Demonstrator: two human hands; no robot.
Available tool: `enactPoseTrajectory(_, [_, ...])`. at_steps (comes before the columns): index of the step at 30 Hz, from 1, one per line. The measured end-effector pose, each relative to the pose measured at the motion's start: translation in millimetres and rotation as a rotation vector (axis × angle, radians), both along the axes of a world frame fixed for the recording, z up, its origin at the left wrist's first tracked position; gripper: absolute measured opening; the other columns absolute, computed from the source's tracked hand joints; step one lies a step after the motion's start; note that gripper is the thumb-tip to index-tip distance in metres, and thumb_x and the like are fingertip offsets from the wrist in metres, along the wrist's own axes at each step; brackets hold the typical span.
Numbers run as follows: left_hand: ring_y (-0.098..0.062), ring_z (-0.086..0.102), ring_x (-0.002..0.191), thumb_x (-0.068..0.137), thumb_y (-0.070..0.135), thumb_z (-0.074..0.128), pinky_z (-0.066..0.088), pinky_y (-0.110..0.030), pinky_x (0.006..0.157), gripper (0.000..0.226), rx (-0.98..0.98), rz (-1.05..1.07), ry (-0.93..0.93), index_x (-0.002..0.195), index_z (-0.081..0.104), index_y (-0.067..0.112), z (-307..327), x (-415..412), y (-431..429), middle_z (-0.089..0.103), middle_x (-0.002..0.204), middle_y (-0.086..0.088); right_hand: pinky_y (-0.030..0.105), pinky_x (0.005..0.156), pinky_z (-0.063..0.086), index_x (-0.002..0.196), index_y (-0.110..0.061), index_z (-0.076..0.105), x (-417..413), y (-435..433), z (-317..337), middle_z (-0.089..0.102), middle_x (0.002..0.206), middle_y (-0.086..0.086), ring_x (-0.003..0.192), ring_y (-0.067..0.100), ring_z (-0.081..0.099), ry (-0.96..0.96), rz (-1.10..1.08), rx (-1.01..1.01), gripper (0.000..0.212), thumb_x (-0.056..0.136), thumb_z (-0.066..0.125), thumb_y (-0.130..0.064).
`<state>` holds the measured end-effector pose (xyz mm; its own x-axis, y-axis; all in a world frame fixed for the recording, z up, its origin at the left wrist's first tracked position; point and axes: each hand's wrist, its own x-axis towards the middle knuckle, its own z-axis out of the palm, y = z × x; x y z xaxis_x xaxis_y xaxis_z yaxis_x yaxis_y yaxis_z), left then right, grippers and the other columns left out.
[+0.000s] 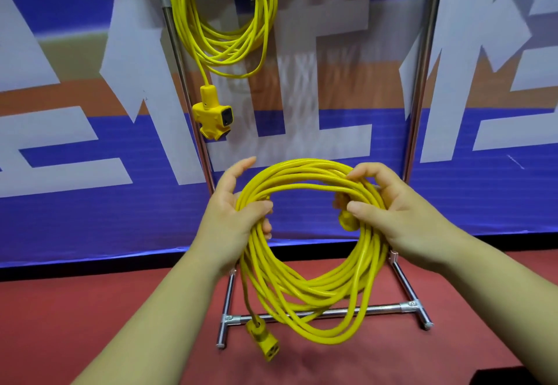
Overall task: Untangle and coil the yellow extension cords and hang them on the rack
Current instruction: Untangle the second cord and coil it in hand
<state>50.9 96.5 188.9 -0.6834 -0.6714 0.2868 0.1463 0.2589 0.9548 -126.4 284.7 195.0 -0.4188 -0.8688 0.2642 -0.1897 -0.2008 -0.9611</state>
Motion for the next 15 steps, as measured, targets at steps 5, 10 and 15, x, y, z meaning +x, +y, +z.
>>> enactPoseTrajectory(5, [-0.021,0.055,0.058,0.091,-0.007,0.061,0.051,-0.032,0.056,0.060,-0.171,-0.078,-0.024,0.124,0.064,0.043,8.4,11.6,-2.6,0.058,0.073,-0.009,0.052,0.078,0.059,0.123,-0.032,0.034,0.8,3.1,-0.4,0.068,0.101,0.019,0.088,0.041,0.069,0.167,0.047,0.104,0.064,0.085,0.071,0.004])
enactPoseTrajectory(10, [-0.019,0.053,0.058,0.082,0.008,0.063,0.048,-0.034,0.057,0.054,-0.233,-0.112,-0.062,0.118,0.067,0.049,9.2,13.1,1.2,0.058,0.074,-0.010,0.038,0.077,0.060,0.138,-0.038,0.031,5.1,-12.8,12.5,0.069,0.101,0.016,0.086,0.032,0.073,0.303,0.127,0.170,0.086,0.078,0.080,0.001])
enactPoseTrajectory(15, [-0.019,0.052,0.057,0.085,0.002,0.065,0.048,-0.032,0.056,0.054,-0.252,-0.127,-0.081,0.122,0.068,0.042,10.4,13.7,-5.2,0.060,0.074,-0.003,0.062,0.080,0.055,0.137,-0.040,0.042,3.0,-19.3,20.4,0.062,0.106,0.031,0.088,0.052,0.064,0.266,0.234,0.102,0.077,0.079,0.080,-0.007])
